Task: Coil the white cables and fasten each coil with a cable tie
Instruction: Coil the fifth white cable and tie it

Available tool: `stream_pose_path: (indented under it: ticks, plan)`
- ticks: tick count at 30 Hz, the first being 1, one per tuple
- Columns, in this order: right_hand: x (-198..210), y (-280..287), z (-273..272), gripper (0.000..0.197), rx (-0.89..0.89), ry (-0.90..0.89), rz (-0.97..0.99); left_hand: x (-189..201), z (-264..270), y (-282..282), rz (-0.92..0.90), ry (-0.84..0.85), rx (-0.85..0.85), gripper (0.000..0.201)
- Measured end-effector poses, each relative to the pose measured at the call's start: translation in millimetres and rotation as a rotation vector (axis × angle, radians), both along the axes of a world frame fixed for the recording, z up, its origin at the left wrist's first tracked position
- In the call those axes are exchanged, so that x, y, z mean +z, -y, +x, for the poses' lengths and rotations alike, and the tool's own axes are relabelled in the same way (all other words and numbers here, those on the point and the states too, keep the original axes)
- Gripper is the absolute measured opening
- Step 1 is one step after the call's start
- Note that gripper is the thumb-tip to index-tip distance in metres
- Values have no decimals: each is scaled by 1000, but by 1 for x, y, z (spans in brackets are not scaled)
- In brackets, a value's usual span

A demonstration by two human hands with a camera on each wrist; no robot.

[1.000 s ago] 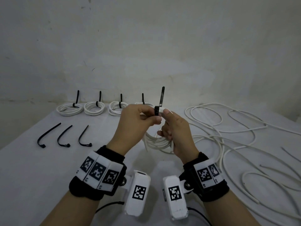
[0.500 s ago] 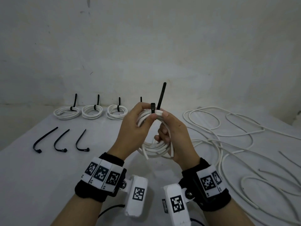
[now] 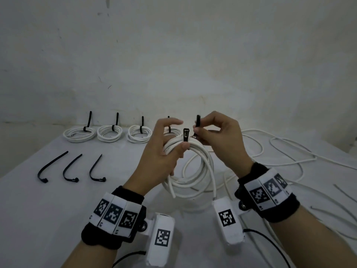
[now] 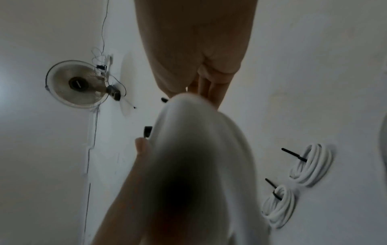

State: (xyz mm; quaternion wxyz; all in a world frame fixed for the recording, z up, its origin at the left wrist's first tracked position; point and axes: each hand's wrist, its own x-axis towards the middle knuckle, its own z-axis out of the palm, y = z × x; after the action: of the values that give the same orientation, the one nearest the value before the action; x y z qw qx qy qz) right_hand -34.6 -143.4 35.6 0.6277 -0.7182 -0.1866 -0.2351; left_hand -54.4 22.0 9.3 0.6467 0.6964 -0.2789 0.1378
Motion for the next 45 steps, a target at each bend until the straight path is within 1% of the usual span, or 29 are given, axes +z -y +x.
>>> stream_pose_path:
  ticks: [3,5,7,9,14,20,26,28,31,34,36,38,41,43,45]
  plan:
    - [-1,4,0,13,-6,21,-143,2,-3,-1,-6,9,-5,26]
    - [-1,7,-1,8,2,27,-219,3,-4,0,-16,6,0,24]
    - [0,9,-3,4,7,32,-251,3,-4,0,-13,1,9,23]
    - [2,9,-5,5,13,36,-265,4,-6,0,-4,-6,13,22]
    - [6,8,-10,18,69,40,-257,5,-9,2,-11,-17,15,20]
    - [2,9,-8,20,117,21,-229,5,-11,3,13,-8,26,20]
    - [-1,8,-8,10,96,59,-299,1,-9,5,36,-4,57,16]
    - [2,7,-10,11,57,85,-345,2,-9,4,23,-7,65,17]
    - [14,6,-14,10,61,137,-327,2,-9,4,13,0,89,19]
    - [21,-1,-14,8,8,280,-514,3,-9,5,28,-15,87,17]
    - [21,-5,-12,8,-42,327,-581,2,-8,4,26,-48,79,16]
    - [25,-7,-10,10,-101,337,-564,0,-6,2,16,-82,68,16]
    - [41,-2,-3,14,-187,311,-486,-2,-6,4,42,-92,40,15]
    - [46,-1,-1,14,-165,257,-459,-2,-5,4,44,-110,34,15]
    - [45,-3,-1,16,-94,193,-450,-3,-2,1,34,-139,40,14]
